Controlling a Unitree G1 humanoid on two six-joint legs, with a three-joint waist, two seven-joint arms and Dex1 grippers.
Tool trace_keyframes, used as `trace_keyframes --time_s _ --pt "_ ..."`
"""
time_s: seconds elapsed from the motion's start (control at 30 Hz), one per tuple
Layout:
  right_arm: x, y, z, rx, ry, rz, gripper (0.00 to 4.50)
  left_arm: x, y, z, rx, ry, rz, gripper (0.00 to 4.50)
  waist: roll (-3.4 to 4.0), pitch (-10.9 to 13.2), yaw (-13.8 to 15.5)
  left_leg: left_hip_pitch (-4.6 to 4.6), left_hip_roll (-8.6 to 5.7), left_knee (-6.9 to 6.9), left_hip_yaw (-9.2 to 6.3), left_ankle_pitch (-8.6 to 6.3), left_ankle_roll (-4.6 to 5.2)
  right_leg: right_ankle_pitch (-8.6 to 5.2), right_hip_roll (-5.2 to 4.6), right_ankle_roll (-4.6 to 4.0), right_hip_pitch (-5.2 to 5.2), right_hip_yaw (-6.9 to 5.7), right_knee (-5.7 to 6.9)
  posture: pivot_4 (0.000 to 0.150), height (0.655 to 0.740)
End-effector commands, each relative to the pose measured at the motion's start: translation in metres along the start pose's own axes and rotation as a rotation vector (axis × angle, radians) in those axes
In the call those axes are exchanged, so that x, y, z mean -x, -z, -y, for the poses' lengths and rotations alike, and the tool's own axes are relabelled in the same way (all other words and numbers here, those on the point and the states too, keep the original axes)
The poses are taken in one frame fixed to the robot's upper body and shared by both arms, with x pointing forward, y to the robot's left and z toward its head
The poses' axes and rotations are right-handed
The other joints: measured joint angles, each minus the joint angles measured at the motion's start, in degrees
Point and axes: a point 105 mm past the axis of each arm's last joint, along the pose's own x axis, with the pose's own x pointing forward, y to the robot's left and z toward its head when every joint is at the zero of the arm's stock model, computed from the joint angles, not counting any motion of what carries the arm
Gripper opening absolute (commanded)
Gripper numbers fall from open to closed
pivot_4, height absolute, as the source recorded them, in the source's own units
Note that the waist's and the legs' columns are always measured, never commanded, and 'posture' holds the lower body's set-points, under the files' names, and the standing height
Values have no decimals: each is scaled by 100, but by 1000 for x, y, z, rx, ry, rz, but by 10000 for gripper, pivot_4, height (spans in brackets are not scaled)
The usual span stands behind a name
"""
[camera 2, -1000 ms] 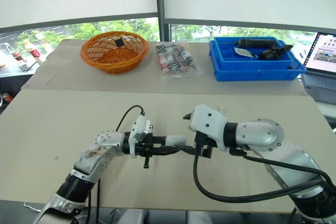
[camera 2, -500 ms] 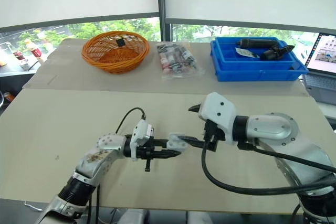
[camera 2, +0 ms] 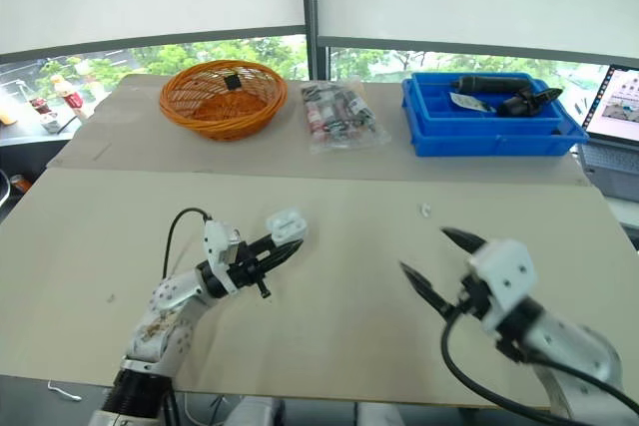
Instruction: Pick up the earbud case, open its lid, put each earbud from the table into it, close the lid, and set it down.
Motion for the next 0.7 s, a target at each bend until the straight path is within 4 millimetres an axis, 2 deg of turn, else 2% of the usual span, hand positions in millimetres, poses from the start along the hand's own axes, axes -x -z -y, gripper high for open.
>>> trace_keyframes --time_s 0.03,0.1,0.17,0.43,0.5,0.7 --pt "35 23 19 68 113 -70 45000 3 -11 -3 -55 -8 21 5921 2 -1 -8 7 1 0 0 0 0 0 1 0 4 -1 0 1500 7114" --pt "51 40 22 45 141 -127 45000 5 -10 -7 -59 -16 13 5921 3 0 -31 23 2 -4 1 0 0 0 3 -1 17 0 1 1500 7114" --pt "60 48 25 16 169 -146 45000 6 -9 -8 -60 -18 10 5921 4 0 -74 69 4 -18 3 -1 1 -2 5 -3 62 1 -6 1500 7114" --pt "61 63 23 -81 170 -173 45000 6 -8 -7 -56 -14 7 5921 14 -5 -146 88 5 -25 4 -2 1 -10 7 -4 83 4 -11 1500 7114" --pt "45 57 27 -47 184 -141 45000 7 -7 -7 -55 -15 0 5921 13 -5 -150 86 4 -25 4 -2 1 -10 6 -3 83 4 -13 1500 7114" --pt "-29 17 26 -31 161 5 45000 6 -7 -5 -57 -6 -15 5921 21 -7 -186 90 6 -25 3 -2 1 -7 11 -6 80 6 -5 1500 7114"
